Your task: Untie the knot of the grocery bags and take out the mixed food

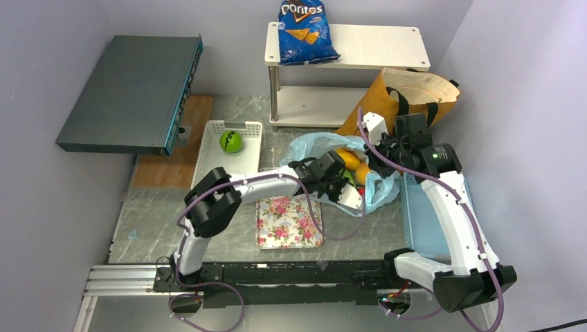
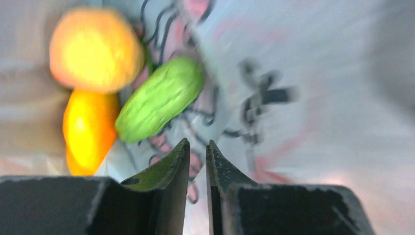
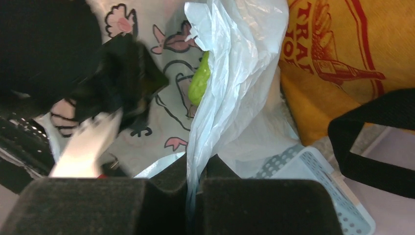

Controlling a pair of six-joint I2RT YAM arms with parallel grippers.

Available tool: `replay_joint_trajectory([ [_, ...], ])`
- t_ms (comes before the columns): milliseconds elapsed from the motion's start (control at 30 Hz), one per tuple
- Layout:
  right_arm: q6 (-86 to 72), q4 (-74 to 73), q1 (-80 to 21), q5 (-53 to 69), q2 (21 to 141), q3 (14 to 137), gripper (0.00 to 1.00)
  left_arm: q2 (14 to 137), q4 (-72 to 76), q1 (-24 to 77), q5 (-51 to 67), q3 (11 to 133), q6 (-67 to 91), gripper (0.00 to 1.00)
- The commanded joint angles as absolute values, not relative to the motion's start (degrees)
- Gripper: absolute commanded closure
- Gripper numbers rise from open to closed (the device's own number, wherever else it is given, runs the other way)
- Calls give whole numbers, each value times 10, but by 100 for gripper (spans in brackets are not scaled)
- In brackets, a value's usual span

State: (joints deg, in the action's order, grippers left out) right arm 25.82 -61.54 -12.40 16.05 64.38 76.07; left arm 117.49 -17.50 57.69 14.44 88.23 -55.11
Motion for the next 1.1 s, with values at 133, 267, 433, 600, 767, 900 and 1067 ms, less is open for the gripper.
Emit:
replay_joint_trajectory([
  [133,371,-670,-105,131,575,741,100,1111,-209,596,218,895,-468,71],
  [267,383,-667,-103,96,554,719,100,1111,-225,619,208,901,-522,70],
  [433,342,-623,-104,107,581,721,100,1138,-218,687,205,928,-511,68],
  [600,347,-622,-103,126,596,734,100,1180,-193,701,184,970,-477,64],
  [767,355,-639,-103,165,579,726,100,1157,-124,648,173,941,-478,46],
  [900,344,-642,-104,189,579,723,100,1165,-95,625,161,946,-508,38],
  [1067,339,-643,-103,192,585,733,100,1195,-40,610,171,955,-490,31],
])
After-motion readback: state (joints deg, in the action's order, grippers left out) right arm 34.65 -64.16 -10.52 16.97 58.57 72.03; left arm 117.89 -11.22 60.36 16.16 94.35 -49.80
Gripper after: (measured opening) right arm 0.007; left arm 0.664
